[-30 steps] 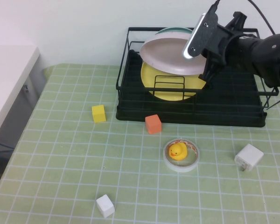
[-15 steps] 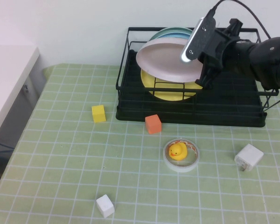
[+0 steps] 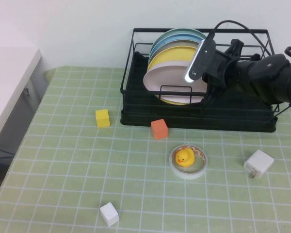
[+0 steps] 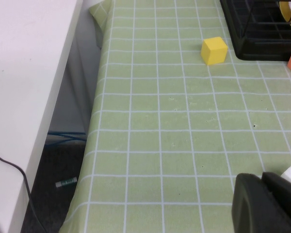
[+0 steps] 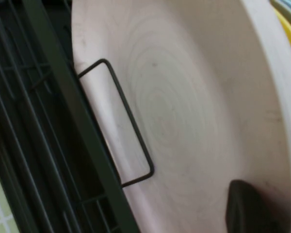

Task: Place plate on rack
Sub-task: Place the plate on the rack

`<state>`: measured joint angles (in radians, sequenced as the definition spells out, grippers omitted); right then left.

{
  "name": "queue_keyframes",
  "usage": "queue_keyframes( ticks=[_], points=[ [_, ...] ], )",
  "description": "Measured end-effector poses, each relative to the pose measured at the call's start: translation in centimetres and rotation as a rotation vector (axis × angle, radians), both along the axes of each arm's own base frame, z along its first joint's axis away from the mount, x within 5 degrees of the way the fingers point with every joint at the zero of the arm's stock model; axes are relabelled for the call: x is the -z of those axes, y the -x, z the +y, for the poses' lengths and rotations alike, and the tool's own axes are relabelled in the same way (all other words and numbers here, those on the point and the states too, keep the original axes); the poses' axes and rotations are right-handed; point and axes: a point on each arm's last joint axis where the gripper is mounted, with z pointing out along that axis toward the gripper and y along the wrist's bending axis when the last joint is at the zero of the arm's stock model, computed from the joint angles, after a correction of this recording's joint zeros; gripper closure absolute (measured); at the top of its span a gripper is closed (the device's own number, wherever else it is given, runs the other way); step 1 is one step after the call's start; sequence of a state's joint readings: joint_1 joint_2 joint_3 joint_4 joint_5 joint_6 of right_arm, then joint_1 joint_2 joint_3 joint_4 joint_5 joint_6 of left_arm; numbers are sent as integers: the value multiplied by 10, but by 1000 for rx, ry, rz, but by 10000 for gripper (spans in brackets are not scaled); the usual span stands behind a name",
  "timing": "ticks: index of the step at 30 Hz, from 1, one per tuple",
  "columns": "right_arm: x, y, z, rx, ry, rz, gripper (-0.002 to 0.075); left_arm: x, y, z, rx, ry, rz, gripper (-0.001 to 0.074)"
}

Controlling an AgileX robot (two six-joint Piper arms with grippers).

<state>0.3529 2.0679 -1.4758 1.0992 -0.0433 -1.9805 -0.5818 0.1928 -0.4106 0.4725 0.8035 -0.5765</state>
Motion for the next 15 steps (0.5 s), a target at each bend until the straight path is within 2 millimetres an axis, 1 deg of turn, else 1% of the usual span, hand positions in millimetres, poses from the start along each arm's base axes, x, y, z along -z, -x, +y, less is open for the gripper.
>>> queue_keyframes(
  ticks=[2, 4, 6, 9, 11, 15],
  points=[
    [1, 0, 0, 3, -5, 4, 617, 0, 0, 0, -1, 2, 0, 736],
    [1, 0, 0, 10, -9, 3, 576, 0, 0, 0, -1, 2, 0, 736],
    [0, -1, -1, 27, -16, -1, 505, 0, 0, 0, -1, 2, 0, 736],
    [-1, -3, -4, 57, -13, -18, 426, 0, 0, 0, -1, 2, 0, 736],
    [-2, -4, -6, 79, -6, -33, 405, 0, 0, 0, -2, -1, -2, 736],
    [-11, -4, -9, 109, -8, -65, 392, 0, 0, 1, -5, -8, -7, 736]
  ],
)
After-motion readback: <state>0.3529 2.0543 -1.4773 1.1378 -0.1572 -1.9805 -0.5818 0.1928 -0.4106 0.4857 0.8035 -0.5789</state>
